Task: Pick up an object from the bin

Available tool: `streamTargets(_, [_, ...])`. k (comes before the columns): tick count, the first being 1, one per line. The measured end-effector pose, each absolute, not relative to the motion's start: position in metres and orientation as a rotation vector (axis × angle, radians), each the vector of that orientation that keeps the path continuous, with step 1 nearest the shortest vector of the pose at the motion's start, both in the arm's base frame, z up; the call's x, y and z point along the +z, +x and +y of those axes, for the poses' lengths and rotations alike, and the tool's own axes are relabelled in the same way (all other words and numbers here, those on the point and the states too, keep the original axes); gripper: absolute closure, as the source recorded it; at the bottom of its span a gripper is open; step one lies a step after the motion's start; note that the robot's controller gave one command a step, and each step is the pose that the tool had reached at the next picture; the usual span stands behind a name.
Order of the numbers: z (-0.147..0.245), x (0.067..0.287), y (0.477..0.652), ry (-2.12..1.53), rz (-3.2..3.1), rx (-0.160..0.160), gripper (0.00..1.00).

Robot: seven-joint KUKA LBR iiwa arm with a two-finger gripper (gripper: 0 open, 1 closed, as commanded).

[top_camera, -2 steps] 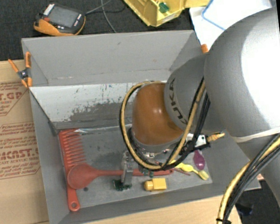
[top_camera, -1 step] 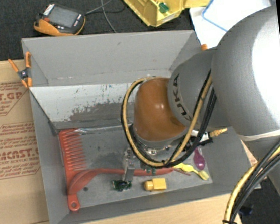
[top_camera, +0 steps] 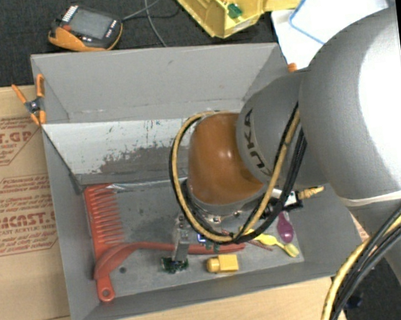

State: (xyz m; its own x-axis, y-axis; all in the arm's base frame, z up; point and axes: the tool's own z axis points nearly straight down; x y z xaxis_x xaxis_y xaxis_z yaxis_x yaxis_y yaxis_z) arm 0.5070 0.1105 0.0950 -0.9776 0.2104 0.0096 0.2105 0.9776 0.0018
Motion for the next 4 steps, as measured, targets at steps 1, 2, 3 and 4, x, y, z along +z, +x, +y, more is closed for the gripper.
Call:
streamTargets(1, [0.114, 0.107, 0.497, -0.304, -3.116, -0.002, 1.0])
streamTargets(2, [0.121, 0.138, 0.497, -0.226, -3.125, -0.003, 1.0])
streamTargets(3, [0.127, 0.136, 0.493, -0.232, -3.12, 0.009, 1.0])
streamTargets(4, [0.129, 0.151, 0.501, -0.194, -3.127, 0.007, 1.0])
